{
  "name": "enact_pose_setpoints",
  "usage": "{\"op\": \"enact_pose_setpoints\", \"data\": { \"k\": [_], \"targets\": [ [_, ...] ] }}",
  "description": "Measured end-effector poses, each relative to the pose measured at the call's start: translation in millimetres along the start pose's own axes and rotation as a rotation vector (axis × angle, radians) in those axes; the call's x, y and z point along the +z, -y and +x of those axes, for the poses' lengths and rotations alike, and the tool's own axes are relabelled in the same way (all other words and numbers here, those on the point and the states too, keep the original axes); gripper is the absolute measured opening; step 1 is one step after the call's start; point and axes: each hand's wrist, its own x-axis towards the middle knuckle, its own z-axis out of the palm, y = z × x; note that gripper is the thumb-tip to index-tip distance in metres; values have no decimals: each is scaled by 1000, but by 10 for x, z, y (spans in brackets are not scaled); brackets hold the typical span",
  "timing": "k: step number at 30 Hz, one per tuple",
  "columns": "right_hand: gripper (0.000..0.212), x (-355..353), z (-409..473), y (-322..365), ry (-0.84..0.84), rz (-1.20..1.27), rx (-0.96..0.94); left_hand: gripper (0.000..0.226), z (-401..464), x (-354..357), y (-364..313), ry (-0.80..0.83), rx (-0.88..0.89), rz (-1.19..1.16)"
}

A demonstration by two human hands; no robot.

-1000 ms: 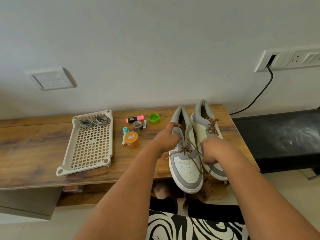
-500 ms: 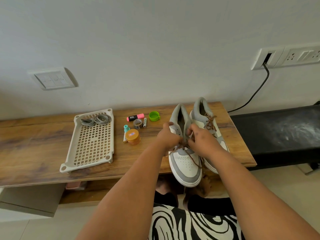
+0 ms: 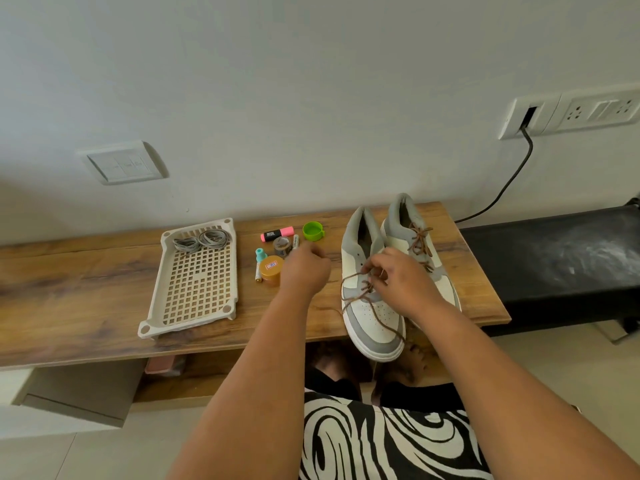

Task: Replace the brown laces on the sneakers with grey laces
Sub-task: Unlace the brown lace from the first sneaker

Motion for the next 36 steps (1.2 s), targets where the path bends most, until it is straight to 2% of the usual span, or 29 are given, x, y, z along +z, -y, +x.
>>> {"op": "enact_pose_setpoints", "data": {
  "k": [4,6,8,9,12,15,18,22,26,28,30,31,32,34,36],
  "targets": [
    [7,58,22,-66,106,4,50,26,-56,130,-57,352,37,121],
    [6,11,31,-98,135,27,83,26,-72,150,-105,506,111,300],
    [13,-12,11,-155,125,53,131,36,-113,169,-141,610,187,583],
    [16,-18,-7,-184,113,70,164,41,-113,189,-131,615,209,675],
    [18,8,-29,-232,32,122,246,47,-50,237,-69,575,209,730],
    [37,-10,8,-196,-79,109,320,43,-27,241,-45,575,228,784],
    [53,56,2,-146,-10,74,377,36,-36,245,-33,603,232,766],
    [44,73,-4,-85,68,155,542,37,-55,225,-21,697,182,608],
    [23,-48,3,-108,164,355,627,31,-77,244,-33,804,117,680],
    [15,-95,-9,-149,172,383,635,33,-57,268,-24,759,76,680],
    [13,-149,-9,-165,160,301,636,37,-44,279,-19,684,-2,621],
    [11,-174,-3,-158,134,338,645,40,-35,286,-13,644,-41,573],
    [8,-208,10,-147,109,496,679,43,-30,292,-7,616,-85,519],
    [9,-317,21,-96,143,997,784,41,-25,317,1,614,-148,434],
    [8,-426,-10,-84,201,1232,746,40,-33,333,3,634,-212,354]
  ]
}}
